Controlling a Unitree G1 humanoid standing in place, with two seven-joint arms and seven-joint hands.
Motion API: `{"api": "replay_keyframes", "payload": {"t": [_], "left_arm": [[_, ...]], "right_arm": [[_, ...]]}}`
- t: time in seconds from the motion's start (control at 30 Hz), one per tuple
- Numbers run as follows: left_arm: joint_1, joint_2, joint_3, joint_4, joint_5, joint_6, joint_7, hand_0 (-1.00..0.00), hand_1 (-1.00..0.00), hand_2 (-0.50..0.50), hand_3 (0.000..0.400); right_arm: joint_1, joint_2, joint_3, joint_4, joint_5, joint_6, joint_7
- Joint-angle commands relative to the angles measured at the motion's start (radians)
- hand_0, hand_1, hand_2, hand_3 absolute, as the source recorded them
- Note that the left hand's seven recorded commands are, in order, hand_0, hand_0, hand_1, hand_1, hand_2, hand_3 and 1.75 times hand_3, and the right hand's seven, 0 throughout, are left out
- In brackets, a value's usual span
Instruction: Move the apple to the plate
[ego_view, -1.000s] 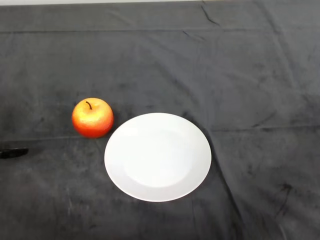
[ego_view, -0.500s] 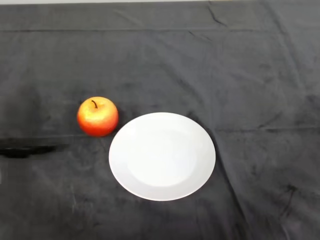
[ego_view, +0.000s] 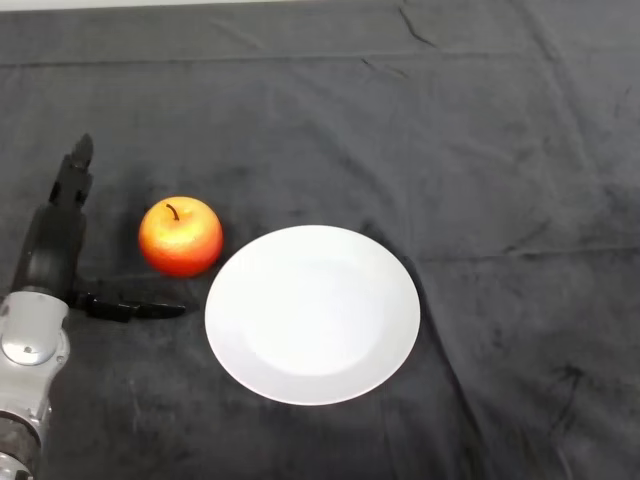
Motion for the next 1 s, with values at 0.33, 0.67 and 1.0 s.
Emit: {"api": "replay_keyframes", "payload": {"t": [0.33, 0.67, 1.0], "left_arm": [[-0.050, -0.056, -0.061, -0.006, 0.035, -0.014, 0.045, 0.00, 0.00, 0.00, 0.000], [-0.059, -0.052, -0.071, 0.019, 0.024, -0.024, 0.015, 0.00, 0.00, 0.00, 0.000], [-0.073, -0.029, -0.059, 0.042, 0.008, -0.023, 0.006, -1.00, -1.00, 0.00, 0.400]], "right_arm": [[-0.025, -0.020, -0.0037, -0.025, 0.0156, -0.007, 0.0075], [-0.025, -0.020, -0.0033, -0.025, 0.0162, -0.007, 0.0074], [-0.025, -0.020, -0.0031, -0.025, 0.0167, -0.007, 0.0076]]}}
